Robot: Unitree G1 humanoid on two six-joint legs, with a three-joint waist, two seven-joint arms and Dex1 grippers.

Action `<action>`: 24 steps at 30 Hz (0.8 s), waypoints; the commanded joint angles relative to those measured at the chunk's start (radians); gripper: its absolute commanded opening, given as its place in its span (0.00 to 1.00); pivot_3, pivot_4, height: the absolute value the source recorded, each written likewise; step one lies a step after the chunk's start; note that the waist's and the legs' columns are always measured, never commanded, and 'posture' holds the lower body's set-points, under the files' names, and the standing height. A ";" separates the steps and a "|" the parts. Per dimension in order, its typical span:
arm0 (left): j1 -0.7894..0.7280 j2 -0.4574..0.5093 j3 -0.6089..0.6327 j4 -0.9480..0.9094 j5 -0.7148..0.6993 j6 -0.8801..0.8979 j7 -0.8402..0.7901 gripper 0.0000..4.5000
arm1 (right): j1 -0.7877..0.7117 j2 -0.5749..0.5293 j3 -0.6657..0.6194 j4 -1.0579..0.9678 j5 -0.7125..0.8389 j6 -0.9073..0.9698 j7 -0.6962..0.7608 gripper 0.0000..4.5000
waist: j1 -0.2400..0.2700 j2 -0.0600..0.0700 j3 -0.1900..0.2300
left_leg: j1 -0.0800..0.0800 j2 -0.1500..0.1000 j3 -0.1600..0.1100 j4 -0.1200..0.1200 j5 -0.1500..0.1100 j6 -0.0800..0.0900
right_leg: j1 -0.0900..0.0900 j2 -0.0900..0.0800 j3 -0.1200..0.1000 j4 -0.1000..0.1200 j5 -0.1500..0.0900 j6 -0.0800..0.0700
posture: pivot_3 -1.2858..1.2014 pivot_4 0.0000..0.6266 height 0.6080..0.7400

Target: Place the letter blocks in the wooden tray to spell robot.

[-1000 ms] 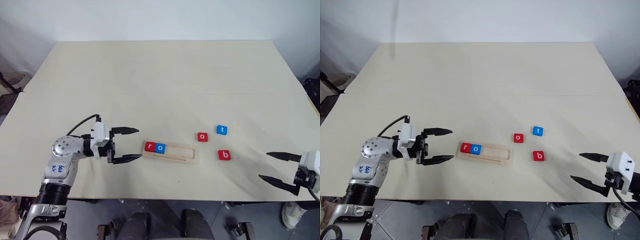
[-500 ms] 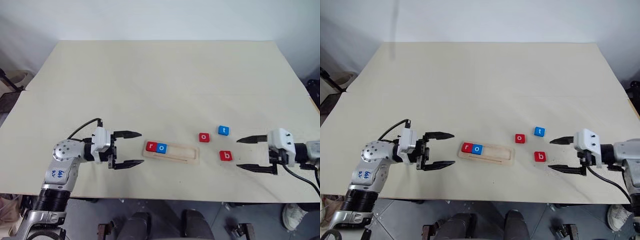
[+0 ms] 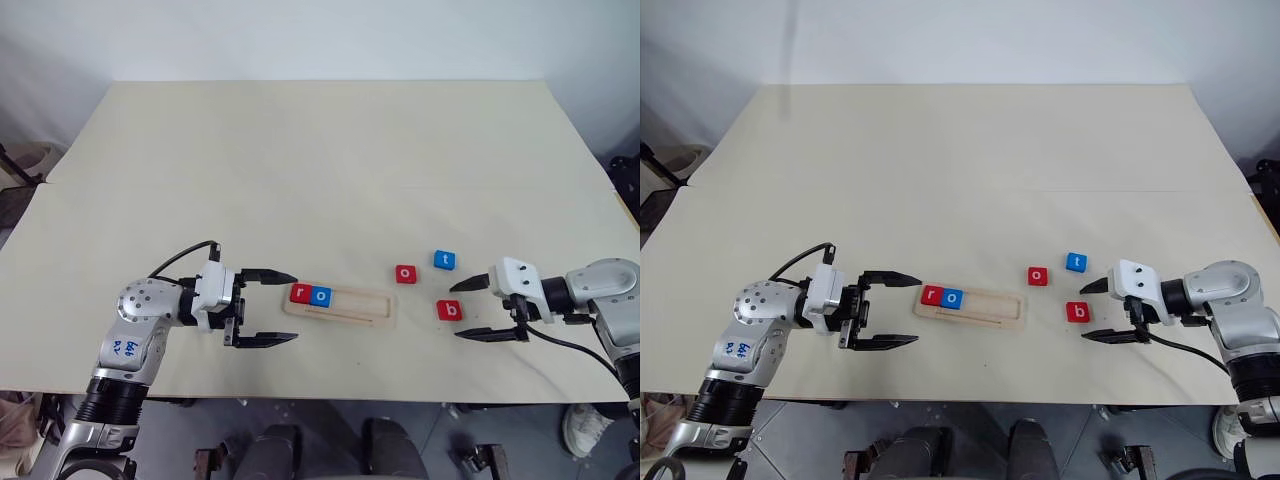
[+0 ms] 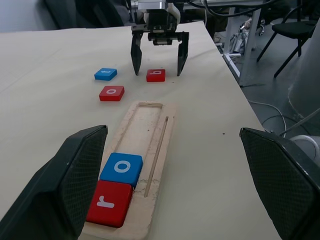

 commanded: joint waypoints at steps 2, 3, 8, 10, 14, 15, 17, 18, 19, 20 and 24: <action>-0.008 0.004 0.004 -0.034 -0.013 -0.005 -0.002 1.00 | -0.010 0.022 0.017 0.045 -0.020 -0.038 -0.005 0.72 | 0.000 0.000 0.000 | 0.000 0.000 0.000 0.000 0.000 0.000 | 0.000 0.000 0.000 0.000 0.000 0.000 | 0.52 0.24 1.00; -0.007 0.003 0.006 -0.033 -0.014 -0.004 0.001 1.00 | -0.010 0.028 0.019 0.050 -0.021 -0.051 -0.004 0.64 | -0.001 0.000 0.000 | 0.000 0.000 0.000 0.000 0.000 0.000 | 0.000 0.000 0.000 0.000 0.000 0.000 | 0.52 0.24 1.00; -0.006 0.004 0.014 -0.027 -0.012 -0.006 0.010 1.00 | -0.008 0.047 0.009 0.053 -0.005 -0.074 -0.008 0.33 | -0.004 -0.001 0.000 | 0.000 0.001 0.000 0.000 0.000 0.000 | 0.000 0.001 0.000 0.000 0.000 0.000 | 0.52 0.24 1.00; -0.005 0.005 0.017 -0.021 -0.011 -0.009 0.013 1.00 | -0.010 0.053 0.004 0.050 0.006 -0.074 -0.005 0.33 | -0.005 -0.001 0.000 | 0.001 0.001 0.000 0.000 0.000 0.000 | 0.001 0.001 0.000 0.000 0.000 -0.001 | 0.52 0.24 1.00; 0.000 0.011 0.032 0.002 -0.005 -0.024 0.020 1.00 | -0.018 0.050 -0.016 -0.021 0.047 -0.032 0.004 0.33 | -0.009 -0.001 0.000 | 0.001 0.002 0.000 0.000 0.000 0.000 | 0.000 0.001 0.000 0.000 0.000 -0.001 | 0.52 0.24 1.00; 0.002 0.013 0.036 0.009 -0.003 -0.028 0.020 1.00 | -0.021 0.048 -0.020 -0.047 0.058 -0.009 0.001 0.33 | -0.010 -0.001 0.000 | 0.001 0.002 0.000 0.000 0.000 0.000 | 0.000 0.001 0.000 0.000 0.000 -0.001 | 0.52 0.24 1.00; 0.005 0.019 0.044 0.023 0.001 -0.036 0.021 1.00 | -0.025 0.047 -0.025 -0.122 0.089 0.070 -0.011 0.33 | -0.010 0.000 0.000 | 0.000 0.002 0.000 0.000 0.000 0.000 | -0.001 0.001 0.000 0.001 0.000 -0.001 | 0.52 0.24 1.00; 0.009 0.023 0.049 0.030 0.003 -0.042 0.021 1.00 | -0.026 0.050 -0.024 -0.179 0.111 0.130 -0.023 0.33 | -0.009 0.000 0.000 | 0.000 0.001 0.000 0.000 0.000 0.000 | -0.001 0.001 0.000 0.001 0.000 -0.001 | 0.52 0.24 1.00; 0.011 0.026 0.053 0.037 0.004 -0.046 0.021 1.00 | -0.031 0.058 -0.019 -0.246 0.137 0.202 -0.040 0.33 | -0.009 0.000 0.000 | 0.000 0.001 0.000 0.000 0.000 0.000 | -0.001 0.001 0.000 0.001 0.000 -0.001 | 0.52 0.24 1.00; 0.011 0.028 0.055 0.043 0.005 -0.049 0.021 1.00 | -0.033 0.064 -0.015 -0.292 0.154 0.254 -0.054 0.33 | -0.010 0.000 0.000 | 0.000 0.001 0.000 0.000 0.000 -0.001 | -0.001 0.001 0.000 0.001 0.000 -0.001 | 0.52 0.24 1.00; 0.017 0.031 0.058 0.050 0.006 -0.056 0.026 1.00 | -0.086 0.141 0.056 -0.478 0.161 0.483 -0.181 0.33 | -0.005 0.000 0.000 | 0.000 0.002 0.000 0.000 0.000 -0.001 | -0.001 0.001 0.000 0.001 0.000 -0.001 | 0.52 0.24 1.00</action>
